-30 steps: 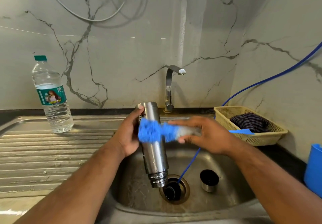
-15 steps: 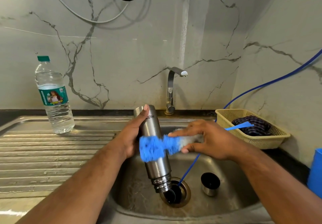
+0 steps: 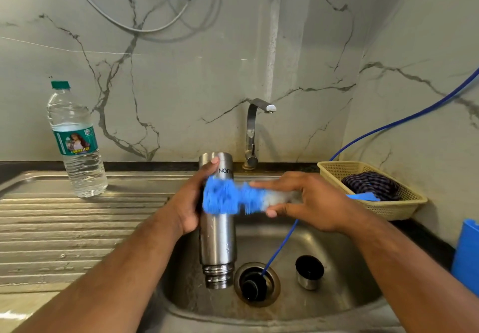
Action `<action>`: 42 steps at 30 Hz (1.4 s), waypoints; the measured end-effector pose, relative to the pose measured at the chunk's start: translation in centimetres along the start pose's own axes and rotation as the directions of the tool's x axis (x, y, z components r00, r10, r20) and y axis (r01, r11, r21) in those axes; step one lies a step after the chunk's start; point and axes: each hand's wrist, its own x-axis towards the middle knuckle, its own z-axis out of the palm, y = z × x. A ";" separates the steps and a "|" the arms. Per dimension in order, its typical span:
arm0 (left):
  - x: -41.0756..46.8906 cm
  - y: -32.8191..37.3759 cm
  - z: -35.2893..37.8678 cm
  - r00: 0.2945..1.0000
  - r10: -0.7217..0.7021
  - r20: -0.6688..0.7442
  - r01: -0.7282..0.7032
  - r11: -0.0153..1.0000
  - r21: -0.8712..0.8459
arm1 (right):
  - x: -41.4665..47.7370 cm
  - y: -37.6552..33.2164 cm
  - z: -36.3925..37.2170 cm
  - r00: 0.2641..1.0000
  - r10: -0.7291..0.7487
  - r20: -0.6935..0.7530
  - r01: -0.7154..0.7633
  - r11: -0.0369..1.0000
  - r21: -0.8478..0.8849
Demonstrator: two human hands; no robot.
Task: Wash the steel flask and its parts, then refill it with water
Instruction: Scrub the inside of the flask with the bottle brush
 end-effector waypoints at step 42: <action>-0.1 0.1 0.2 0.988 -0.011 -0.152 0.001 0.998 -0.065 | -0.1 -0.9 0.7 0.994 0.105 -0.015 -0.104 0.994 0.014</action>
